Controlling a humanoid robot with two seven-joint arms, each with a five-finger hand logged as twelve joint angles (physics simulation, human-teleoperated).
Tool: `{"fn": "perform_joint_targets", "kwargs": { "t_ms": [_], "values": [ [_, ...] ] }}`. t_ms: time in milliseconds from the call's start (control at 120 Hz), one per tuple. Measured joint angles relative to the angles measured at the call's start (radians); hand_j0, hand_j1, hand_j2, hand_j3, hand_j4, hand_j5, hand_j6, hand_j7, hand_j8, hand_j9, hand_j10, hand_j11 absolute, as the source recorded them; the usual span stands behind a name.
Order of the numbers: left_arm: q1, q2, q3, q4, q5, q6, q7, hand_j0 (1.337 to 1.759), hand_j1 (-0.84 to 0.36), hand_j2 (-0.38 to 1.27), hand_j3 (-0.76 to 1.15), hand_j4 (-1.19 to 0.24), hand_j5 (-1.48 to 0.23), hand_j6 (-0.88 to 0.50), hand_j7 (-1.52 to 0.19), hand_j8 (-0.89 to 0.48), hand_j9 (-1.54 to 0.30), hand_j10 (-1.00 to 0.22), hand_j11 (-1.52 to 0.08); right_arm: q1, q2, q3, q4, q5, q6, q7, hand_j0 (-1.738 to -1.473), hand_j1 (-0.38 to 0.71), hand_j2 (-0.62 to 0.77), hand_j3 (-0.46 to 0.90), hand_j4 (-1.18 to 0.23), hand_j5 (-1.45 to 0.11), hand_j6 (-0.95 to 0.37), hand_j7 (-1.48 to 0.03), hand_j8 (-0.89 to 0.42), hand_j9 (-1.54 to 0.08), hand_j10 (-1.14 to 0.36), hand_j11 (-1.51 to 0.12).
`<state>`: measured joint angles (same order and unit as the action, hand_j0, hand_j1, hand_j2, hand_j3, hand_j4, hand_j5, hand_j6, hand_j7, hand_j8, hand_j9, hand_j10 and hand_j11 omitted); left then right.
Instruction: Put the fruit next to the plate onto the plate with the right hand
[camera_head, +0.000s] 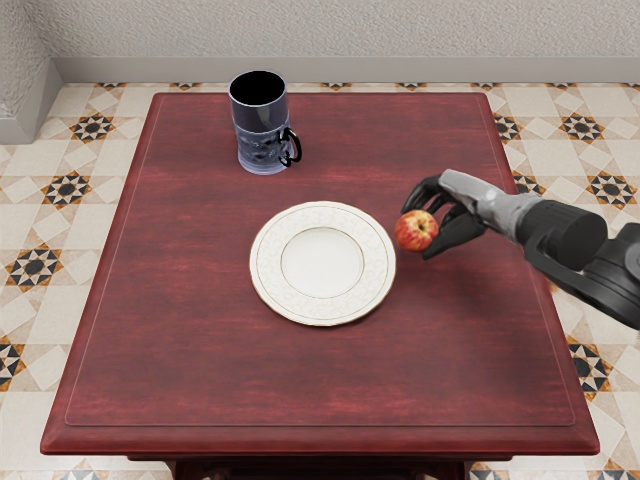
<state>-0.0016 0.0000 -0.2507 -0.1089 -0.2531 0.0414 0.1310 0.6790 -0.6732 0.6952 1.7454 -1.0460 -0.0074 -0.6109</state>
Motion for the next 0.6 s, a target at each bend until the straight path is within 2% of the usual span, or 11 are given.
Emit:
{"fn": "perform_joint_targets", "kwargs": {
  "t_ms": [217,358,475,600],
  "values": [
    [-0.005,0.0,0.001,0.0,0.0,0.0,0.0,1.658,0.35,0.0,0.0,0.0,0.0,0.0,0.0,0.0,0.0,0.0,0.0,0.093,0.026,-0.034,0.0,0.048,0.004,0.0,-1.656,0.3,0.31,0.0,-0.5,-1.01,-0.35,-0.97,-0.38,-0.98,-0.74,-0.98],
    [-0.005,0.0,0.001,0.0,0.0,0.0,0.0,1.658,0.35,0.0,0.0,0.0,0.0,0.0,0.0,0.0,0.0,0.0,0.0,0.158,0.076,-0.08,-0.007,0.056,-0.012,-0.001,-1.656,0.3,0.3,0.0,-0.49,-1.02,-0.35,-0.98,-0.38,-0.99,-0.75,-0.99],
    [-0.006,0.0,0.001,0.0,0.0,0.0,0.0,1.658,0.35,0.0,0.0,0.0,0.0,0.0,0.0,0.0,0.0,0.0,0.0,0.213,0.135,-0.126,-0.042,0.058,-0.028,-0.001,-1.656,0.3,0.29,0.0,-0.49,-1.03,-0.34,-0.99,-0.37,-1.0,-0.75,-1.0],
    [-0.006,0.0,0.001,0.0,0.0,0.0,0.0,1.658,0.35,0.0,0.0,0.0,0.0,0.0,0.0,0.0,0.0,0.0,0.0,0.27,0.202,-0.174,-0.098,0.058,-0.046,-0.001,-1.658,0.31,0.34,0.0,-0.51,-1.04,-0.35,-0.99,-0.38,-1.01,-0.75,-1.01]
  ]
}}
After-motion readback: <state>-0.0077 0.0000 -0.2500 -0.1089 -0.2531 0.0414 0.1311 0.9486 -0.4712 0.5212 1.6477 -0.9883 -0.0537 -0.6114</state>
